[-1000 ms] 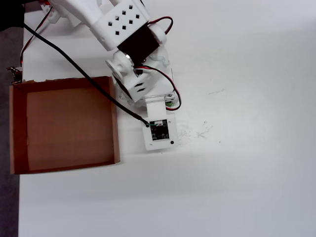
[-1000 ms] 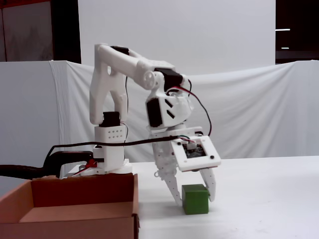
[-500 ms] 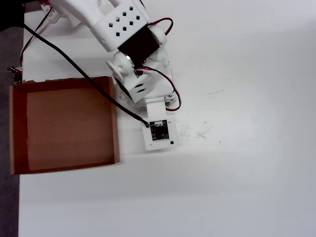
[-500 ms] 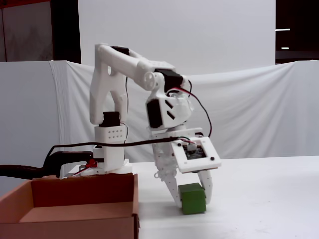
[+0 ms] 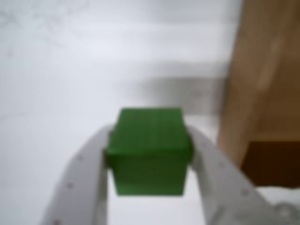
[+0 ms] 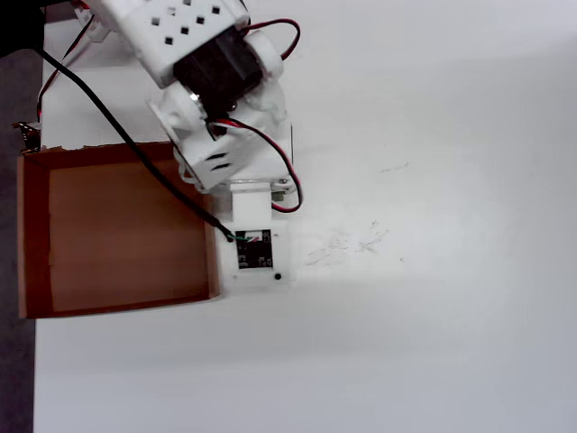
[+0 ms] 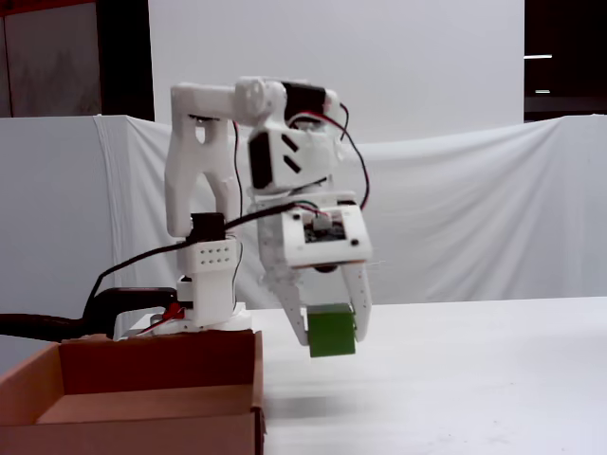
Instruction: Grasp a green cube and put it in a box.
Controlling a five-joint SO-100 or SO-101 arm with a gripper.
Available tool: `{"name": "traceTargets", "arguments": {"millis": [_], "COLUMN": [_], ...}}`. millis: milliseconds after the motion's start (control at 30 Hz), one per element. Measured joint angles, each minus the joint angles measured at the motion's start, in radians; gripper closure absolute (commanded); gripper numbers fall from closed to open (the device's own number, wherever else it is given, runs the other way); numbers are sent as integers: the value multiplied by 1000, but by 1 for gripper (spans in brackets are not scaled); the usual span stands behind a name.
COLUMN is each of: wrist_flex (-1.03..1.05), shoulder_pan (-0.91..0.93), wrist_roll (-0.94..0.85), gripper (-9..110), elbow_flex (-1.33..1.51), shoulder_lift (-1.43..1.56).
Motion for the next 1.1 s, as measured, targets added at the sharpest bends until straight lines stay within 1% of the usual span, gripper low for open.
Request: {"name": "traceTargets", "arguments": {"millis": [233, 433, 633, 833, 1100], "wrist_flex": [103, 110, 107, 40, -146], "shoulder_pan": [101, 213, 368, 489, 551], "wrist_roll": [-150, -298, -453, -580, -643], "gripper": [87, 87, 87, 87, 88], "elbow_flex": [0, 37, 107, 221, 411], "shoulder_lift": [160, 270, 314, 319, 319]}}
